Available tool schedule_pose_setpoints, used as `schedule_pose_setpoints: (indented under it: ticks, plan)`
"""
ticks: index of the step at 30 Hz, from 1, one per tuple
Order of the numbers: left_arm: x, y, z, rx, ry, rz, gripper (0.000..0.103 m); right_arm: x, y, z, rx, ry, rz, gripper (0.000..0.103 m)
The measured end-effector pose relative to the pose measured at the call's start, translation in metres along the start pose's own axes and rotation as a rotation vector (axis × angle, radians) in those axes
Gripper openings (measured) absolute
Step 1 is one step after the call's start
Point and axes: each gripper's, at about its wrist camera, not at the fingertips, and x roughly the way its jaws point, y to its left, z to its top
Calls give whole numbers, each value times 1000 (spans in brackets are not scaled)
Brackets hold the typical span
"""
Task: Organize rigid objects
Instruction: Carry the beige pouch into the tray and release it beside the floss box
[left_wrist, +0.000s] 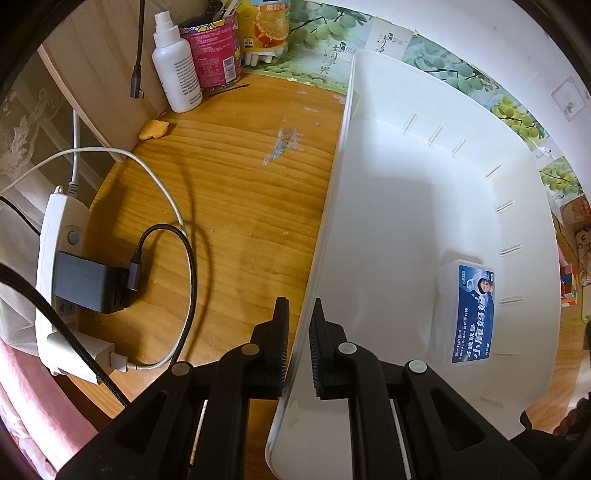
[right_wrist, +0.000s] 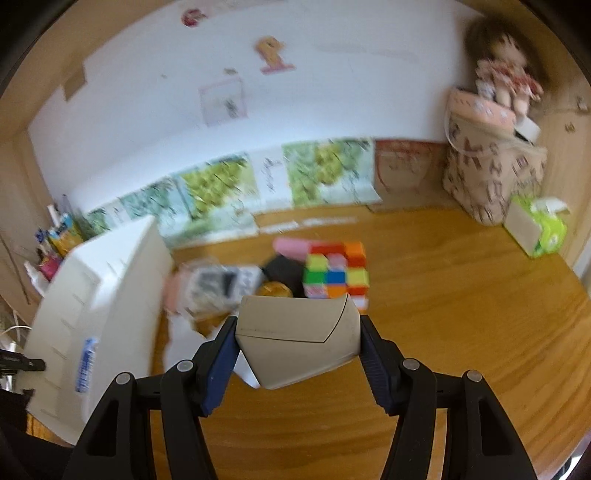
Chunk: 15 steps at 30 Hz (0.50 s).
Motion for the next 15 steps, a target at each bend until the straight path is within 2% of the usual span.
schedule_pose_setpoints:
  ticks: [6,15]
  plan:
    - [-1,0,0,0,0,-1,11,-15,34,20,-64,-56,92,63]
    - [-2,-2,-1,0,1,-1,12,-25,95,32,-189,-86,249,63]
